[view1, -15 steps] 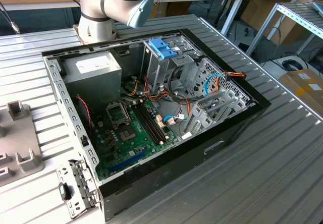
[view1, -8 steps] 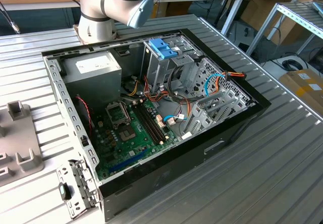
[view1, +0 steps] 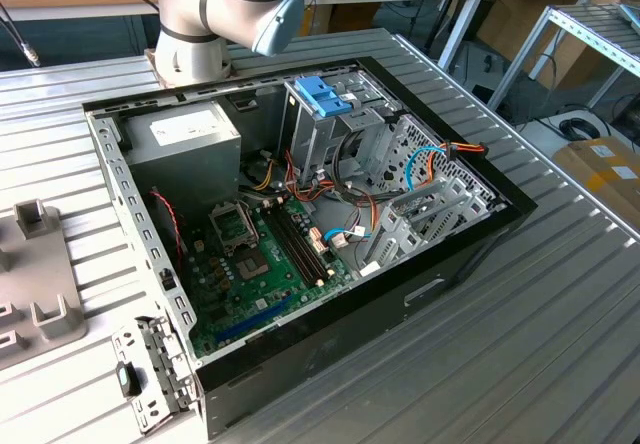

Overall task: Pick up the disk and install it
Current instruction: 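Pick up the disk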

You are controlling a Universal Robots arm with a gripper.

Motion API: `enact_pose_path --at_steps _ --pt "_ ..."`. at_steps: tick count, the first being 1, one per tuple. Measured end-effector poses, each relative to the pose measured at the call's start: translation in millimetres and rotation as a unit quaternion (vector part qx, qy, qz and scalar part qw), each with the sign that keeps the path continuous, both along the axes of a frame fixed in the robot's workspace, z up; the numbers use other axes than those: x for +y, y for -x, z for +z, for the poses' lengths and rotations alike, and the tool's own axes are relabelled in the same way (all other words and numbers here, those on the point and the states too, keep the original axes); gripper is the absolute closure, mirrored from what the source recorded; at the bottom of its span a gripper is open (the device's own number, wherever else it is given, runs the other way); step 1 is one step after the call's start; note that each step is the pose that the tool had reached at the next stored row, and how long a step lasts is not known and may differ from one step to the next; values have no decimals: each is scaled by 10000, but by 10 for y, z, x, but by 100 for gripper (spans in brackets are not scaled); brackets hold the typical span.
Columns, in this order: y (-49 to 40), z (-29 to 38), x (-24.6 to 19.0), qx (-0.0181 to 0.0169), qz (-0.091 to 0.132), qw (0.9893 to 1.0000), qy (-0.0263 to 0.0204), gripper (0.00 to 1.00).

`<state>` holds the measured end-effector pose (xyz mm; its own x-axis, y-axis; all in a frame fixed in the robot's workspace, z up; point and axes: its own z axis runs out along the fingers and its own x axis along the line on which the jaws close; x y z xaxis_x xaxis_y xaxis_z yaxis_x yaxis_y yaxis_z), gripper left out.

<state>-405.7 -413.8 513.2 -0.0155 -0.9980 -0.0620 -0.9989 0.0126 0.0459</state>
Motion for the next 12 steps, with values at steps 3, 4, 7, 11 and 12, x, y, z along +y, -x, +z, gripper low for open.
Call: enact_pose_path --at_steps 3,4,7,11,12 --pt "-6 0 0 0 0 10000 0 63" --pt "-8 0 0 0 0 10000 0 63" --pt "-15 0 0 0 0 10000 0 63" --pt "-28 -1 0 0 0 10000 0 63" --pt "-31 -1 0 0 0 10000 0 63"
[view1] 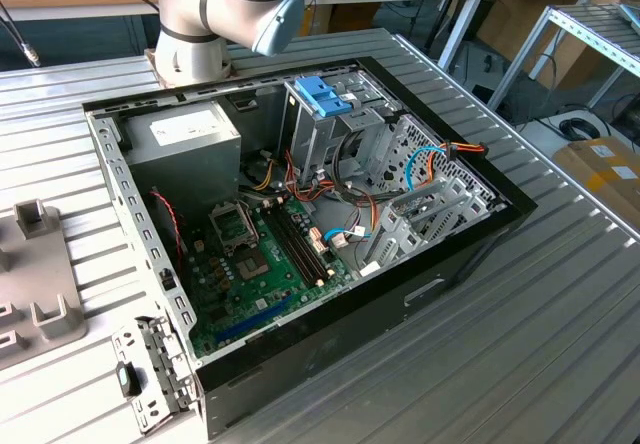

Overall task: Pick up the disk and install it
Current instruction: 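Pick up the disk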

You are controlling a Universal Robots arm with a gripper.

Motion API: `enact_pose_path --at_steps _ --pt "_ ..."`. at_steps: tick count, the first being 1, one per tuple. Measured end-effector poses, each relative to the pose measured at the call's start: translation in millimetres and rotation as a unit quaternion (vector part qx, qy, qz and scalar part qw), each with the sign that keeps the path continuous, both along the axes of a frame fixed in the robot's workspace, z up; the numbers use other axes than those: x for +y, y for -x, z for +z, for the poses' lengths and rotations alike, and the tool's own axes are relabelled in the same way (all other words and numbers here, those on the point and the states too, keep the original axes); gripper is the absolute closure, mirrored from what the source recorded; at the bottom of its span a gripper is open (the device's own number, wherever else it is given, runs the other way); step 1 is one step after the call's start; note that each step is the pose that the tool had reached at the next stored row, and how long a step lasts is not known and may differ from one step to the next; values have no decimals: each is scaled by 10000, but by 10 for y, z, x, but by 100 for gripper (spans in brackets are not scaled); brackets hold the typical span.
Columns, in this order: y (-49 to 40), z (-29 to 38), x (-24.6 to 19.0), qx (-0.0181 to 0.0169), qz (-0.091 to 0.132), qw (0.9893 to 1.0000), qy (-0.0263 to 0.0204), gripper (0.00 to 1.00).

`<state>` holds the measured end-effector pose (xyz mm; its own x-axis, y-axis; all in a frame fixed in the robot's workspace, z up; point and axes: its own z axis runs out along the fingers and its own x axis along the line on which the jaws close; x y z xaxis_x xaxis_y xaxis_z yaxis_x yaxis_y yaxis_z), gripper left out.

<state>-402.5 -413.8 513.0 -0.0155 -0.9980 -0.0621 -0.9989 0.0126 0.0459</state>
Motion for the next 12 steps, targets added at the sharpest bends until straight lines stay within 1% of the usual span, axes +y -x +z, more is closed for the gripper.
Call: enact_pose_path --at_steps 12 --pt "-40 -1 0 0 0 10000 0 63"
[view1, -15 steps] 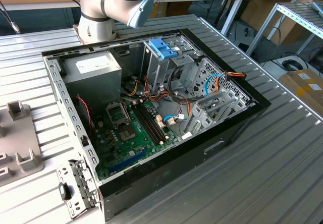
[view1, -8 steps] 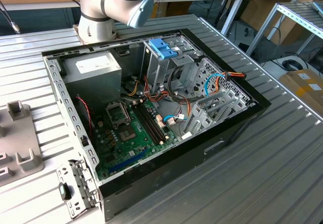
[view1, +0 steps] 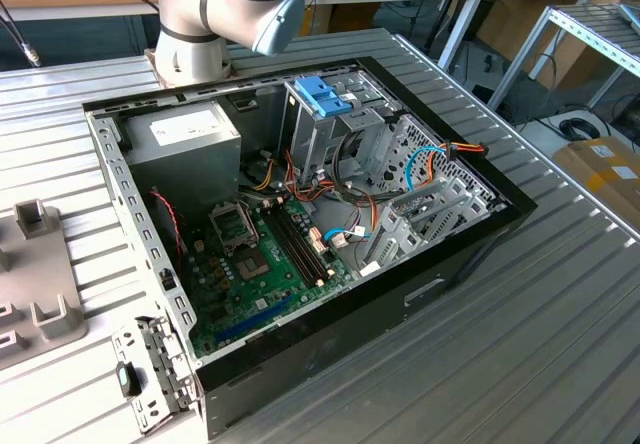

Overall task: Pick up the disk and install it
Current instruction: 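Pick up the disk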

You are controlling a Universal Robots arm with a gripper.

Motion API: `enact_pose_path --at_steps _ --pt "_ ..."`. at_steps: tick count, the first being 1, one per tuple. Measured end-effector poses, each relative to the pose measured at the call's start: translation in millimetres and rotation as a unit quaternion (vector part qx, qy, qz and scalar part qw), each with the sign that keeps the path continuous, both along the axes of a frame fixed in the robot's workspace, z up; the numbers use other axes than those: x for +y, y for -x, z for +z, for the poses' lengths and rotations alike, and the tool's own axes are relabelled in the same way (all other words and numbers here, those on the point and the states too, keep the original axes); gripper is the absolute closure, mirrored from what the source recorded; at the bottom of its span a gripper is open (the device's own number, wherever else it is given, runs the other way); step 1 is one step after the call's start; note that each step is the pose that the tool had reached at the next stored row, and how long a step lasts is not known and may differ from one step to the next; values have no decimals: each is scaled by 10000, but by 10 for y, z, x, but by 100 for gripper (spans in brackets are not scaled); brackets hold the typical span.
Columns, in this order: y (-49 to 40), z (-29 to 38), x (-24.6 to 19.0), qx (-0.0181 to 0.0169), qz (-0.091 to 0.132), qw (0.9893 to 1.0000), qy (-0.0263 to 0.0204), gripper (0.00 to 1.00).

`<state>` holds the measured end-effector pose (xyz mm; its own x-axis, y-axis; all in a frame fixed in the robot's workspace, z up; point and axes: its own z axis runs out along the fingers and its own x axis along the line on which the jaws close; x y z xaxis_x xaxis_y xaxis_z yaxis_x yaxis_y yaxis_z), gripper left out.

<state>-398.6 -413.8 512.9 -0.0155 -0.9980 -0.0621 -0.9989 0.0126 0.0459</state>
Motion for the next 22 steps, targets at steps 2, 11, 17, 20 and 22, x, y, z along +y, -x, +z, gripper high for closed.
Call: enact_pose_path --at_steps 2,11,17,20,22 --pt "-8 -1 0 0 0 10000 0 63" --pt "-59 -2 0 0 0 10000 0 63" --pt "-99 -2 0 1 0 10000 0 63" --pt "-115 -2 0 1 0 10000 0 63" --pt "-126 -2 0 1 0 10000 0 63"
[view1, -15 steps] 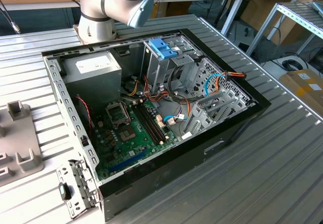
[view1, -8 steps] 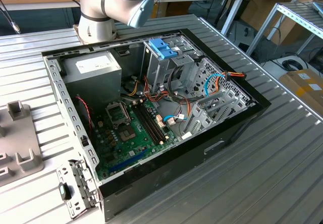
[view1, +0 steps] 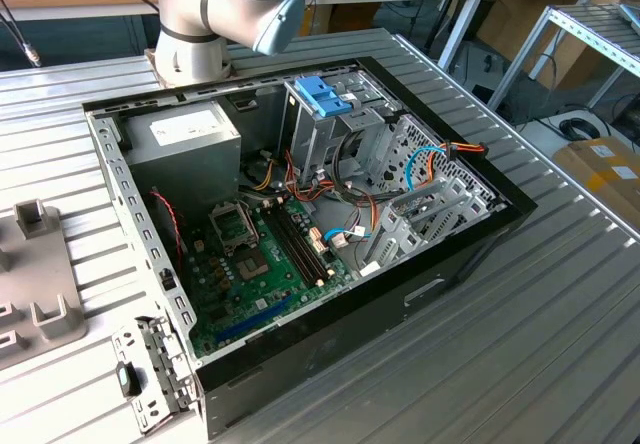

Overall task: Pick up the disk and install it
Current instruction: 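Pick up the disk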

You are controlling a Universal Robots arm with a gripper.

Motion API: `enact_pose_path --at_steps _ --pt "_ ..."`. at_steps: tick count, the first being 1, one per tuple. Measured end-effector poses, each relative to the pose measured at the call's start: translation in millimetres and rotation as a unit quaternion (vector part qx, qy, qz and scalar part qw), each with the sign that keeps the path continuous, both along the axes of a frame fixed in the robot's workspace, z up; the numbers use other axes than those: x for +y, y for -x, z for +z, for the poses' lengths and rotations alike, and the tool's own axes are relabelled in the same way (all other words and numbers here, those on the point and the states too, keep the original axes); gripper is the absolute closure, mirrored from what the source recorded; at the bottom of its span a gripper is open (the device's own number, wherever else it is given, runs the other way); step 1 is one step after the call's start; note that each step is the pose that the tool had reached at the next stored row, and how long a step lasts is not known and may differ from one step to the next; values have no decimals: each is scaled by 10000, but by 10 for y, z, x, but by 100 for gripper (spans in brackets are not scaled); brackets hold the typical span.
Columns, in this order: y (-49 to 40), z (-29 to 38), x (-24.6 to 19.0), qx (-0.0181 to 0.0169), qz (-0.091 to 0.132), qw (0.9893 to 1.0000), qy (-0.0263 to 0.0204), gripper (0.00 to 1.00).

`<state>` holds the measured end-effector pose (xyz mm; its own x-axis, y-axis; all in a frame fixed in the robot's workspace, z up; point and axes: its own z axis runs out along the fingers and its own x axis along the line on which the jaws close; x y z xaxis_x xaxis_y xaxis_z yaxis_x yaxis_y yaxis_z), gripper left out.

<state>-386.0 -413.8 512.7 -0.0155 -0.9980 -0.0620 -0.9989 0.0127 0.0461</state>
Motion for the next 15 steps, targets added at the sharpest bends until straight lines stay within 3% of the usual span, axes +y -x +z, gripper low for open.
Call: enact_pose_path --at_steps 15 --pt "-84 -1 0 0 0 10000 0 63"
